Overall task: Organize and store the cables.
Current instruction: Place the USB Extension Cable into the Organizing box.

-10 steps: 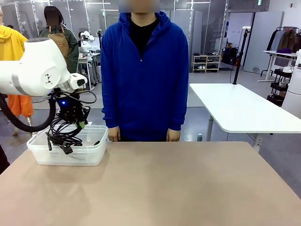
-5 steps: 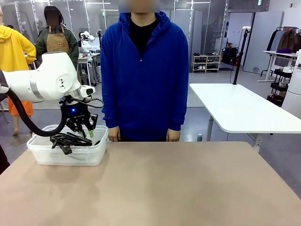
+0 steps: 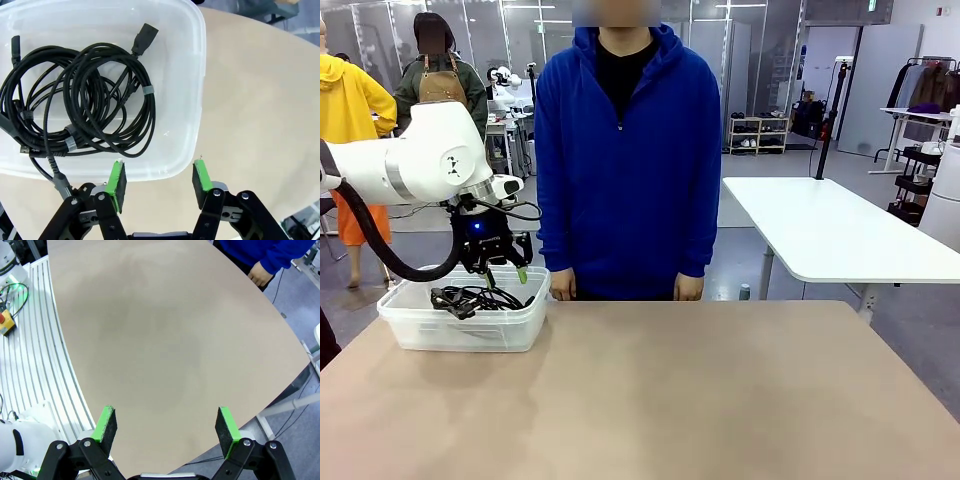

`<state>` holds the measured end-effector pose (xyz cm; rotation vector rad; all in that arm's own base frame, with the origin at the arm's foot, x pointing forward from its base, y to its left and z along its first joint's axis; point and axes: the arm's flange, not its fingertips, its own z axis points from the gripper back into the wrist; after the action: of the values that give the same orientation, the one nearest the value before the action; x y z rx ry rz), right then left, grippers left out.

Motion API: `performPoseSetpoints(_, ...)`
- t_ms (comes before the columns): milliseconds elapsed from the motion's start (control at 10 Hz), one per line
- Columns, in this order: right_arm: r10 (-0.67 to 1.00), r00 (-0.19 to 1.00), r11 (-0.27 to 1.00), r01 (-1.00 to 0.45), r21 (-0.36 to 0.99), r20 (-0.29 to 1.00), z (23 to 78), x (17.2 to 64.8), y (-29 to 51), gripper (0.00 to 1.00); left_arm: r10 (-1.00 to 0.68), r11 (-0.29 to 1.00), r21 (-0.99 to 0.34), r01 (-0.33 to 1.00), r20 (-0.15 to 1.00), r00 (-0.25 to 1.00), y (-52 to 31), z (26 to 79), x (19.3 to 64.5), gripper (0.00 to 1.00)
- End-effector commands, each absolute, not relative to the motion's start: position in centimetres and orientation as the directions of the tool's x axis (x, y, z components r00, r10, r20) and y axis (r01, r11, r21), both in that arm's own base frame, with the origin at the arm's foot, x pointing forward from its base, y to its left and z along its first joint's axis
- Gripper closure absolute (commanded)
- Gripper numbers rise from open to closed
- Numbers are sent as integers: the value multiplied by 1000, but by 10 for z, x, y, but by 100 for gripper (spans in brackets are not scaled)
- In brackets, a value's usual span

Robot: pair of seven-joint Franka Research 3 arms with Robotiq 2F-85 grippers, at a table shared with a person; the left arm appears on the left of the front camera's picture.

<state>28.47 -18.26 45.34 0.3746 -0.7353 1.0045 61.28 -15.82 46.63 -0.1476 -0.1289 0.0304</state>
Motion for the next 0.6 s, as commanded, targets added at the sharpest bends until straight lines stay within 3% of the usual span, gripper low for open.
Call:
performPoseSetpoints(0,617,323,501,-865,-42,717,455,286,-184,0,37,987,-160,-18,117,992,-158,466,621,18)
performPoseSetpoints(100,617,323,501,-865,-42,717,455,286,-184,0,40,987,-157,-21,115,993,-158,466,620,26)
performPoseSetpoints(200,617,323,501,-865,-42,717,455,286,-184,0,40,987,-161,-21,116,992,-157,465,620,5)
performPoseSetpoints(300,617,323,501,-865,-42,717,455,286,-184,0,44,986,-165,-23,121,992,-157,466,620,13)
performPoseSetpoints(500,617,323,501,-865,-42,717,455,286,-184,0,41,989,-148,-23,120,992,-158,462,614,13)
